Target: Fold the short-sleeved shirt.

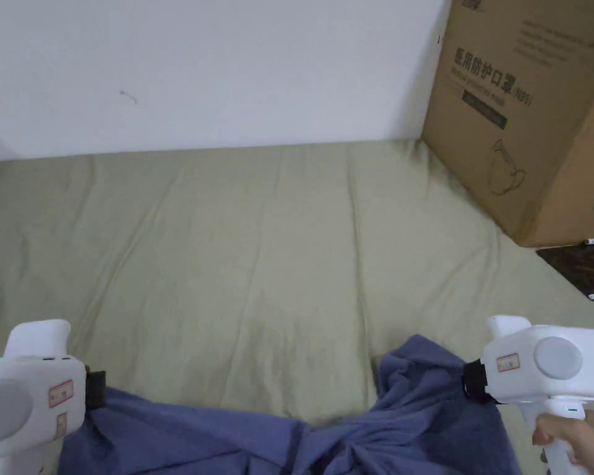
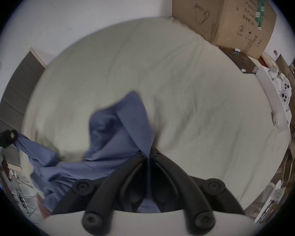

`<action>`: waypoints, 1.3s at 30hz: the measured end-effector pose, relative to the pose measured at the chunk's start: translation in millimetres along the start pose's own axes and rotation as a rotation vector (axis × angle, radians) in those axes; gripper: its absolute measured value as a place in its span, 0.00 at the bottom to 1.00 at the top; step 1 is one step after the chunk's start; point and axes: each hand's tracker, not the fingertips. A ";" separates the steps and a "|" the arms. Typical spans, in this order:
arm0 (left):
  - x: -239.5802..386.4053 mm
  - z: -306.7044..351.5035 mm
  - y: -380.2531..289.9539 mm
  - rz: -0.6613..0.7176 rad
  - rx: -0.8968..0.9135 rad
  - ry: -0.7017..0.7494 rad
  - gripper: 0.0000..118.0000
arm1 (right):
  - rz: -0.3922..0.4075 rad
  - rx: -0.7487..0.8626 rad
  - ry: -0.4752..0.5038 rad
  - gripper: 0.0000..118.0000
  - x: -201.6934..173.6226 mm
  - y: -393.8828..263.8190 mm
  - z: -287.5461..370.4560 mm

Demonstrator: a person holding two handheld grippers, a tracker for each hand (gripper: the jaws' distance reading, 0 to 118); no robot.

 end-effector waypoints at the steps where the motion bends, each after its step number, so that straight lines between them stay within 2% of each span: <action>1: -1.6 6.7 2.6 0.005 0.014 0.009 0.03 | -0.010 0.017 0.006 0.01 0.0 5.2 9.7; 4: -10.3 32.0 14.8 0.012 0.066 0.015 0.03 | -0.028 0.100 0.027 0.01 -0.6 23.8 46.8; 6: -15.9 52.0 25.8 -0.005 0.117 0.038 0.03 | 0.002 0.146 0.023 0.01 -3.6 37.1 72.6; 8: -21.7 70.4 38.3 -0.010 0.156 0.061 0.03 | 0.016 0.201 0.010 0.01 -14.8 45.1 103.1; 14: -25.9 135.1 81.8 -0.022 0.304 0.077 0.03 | 0.004 0.342 0.070 0.01 -31.0 81.3 179.6; 18: -27.0 164.1 118.3 -0.007 0.362 0.078 0.03 | 0.022 0.415 0.059 0.01 -49.6 112.9 217.6; 27: -27.3 190.6 220.8 -0.017 0.458 0.142 0.03 | 0.018 0.547 0.109 0.01 -73.9 215.9 278.1; 33: -20.5 205.5 302.5 -0.036 0.545 0.187 0.03 | -0.042 0.637 0.163 0.01 -89.4 291.7 312.4; 36: -20.1 213.7 335.8 -0.039 0.595 0.203 0.02 | -0.035 0.676 0.141 0.01 -102.0 327.9 333.2; 39: -21.9 221.2 371.6 -0.042 0.623 0.225 0.02 | -0.039 0.722 0.160 0.01 -114.3 354.7 357.6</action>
